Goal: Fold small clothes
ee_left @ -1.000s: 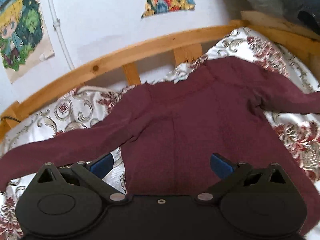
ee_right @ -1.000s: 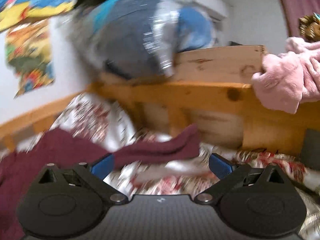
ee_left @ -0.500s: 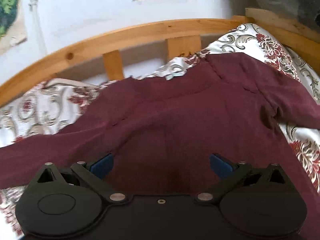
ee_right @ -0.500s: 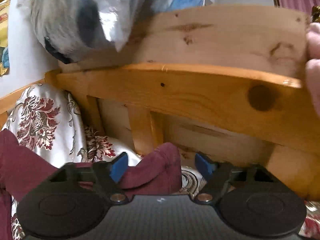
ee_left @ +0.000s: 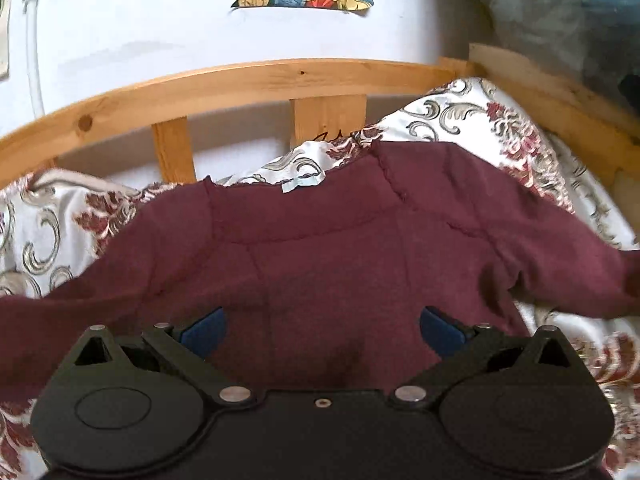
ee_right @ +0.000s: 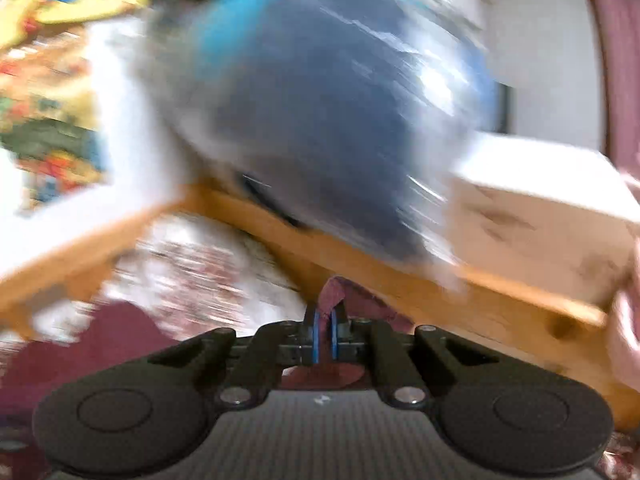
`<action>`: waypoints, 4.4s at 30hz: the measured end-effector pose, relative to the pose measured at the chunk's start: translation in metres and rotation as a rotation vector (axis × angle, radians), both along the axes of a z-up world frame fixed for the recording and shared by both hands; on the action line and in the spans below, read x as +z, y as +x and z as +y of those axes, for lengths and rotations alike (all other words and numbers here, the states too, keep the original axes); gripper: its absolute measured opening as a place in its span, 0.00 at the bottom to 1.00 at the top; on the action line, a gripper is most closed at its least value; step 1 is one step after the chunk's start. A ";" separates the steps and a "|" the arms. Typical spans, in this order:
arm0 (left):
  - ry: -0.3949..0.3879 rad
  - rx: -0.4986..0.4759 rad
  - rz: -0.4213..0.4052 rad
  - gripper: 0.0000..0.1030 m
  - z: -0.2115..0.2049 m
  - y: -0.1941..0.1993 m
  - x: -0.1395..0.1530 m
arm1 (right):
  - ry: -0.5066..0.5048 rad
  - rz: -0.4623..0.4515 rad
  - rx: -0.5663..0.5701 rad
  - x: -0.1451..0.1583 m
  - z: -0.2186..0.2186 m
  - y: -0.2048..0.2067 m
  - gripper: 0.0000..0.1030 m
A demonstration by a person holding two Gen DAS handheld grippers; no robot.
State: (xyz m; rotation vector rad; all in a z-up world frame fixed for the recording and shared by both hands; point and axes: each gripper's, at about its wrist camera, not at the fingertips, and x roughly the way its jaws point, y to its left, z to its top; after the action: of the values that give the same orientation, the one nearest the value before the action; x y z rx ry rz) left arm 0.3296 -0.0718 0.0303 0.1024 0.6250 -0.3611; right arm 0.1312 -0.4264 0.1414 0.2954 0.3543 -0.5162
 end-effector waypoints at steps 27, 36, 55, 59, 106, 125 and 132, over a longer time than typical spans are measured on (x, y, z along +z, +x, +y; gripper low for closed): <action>-0.035 0.301 0.004 0.99 0.170 -0.061 0.017 | -0.048 0.158 1.072 -0.120 0.268 0.070 0.84; -0.105 0.089 -0.055 0.99 0.116 -0.048 -0.006 | -0.130 0.205 0.744 -0.111 0.166 0.097 0.86; 0.011 -0.104 0.028 0.34 0.066 -0.069 -0.040 | -0.021 0.127 0.551 -0.123 0.061 0.204 0.08; -0.010 -0.095 0.106 0.28 0.079 -0.093 -0.051 | -0.070 0.097 0.543 -0.115 0.065 0.200 0.08; -0.213 0.888 -0.194 0.96 0.262 -0.119 0.013 | 0.017 -0.037 0.700 -0.143 0.153 0.113 1.00; -0.564 1.109 -0.269 0.11 0.370 -0.122 0.022 | 0.149 -0.025 0.791 -0.156 0.201 0.081 1.00; -0.446 0.814 -0.471 0.10 0.318 -0.125 0.057 | 0.158 -0.024 0.753 -0.154 0.193 0.072 1.00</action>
State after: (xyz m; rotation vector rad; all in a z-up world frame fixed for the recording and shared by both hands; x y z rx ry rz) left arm 0.2048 0.2467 0.0874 -0.4764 0.0746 0.3166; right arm 0.2034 -0.2333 -0.0131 0.2959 0.4516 0.2565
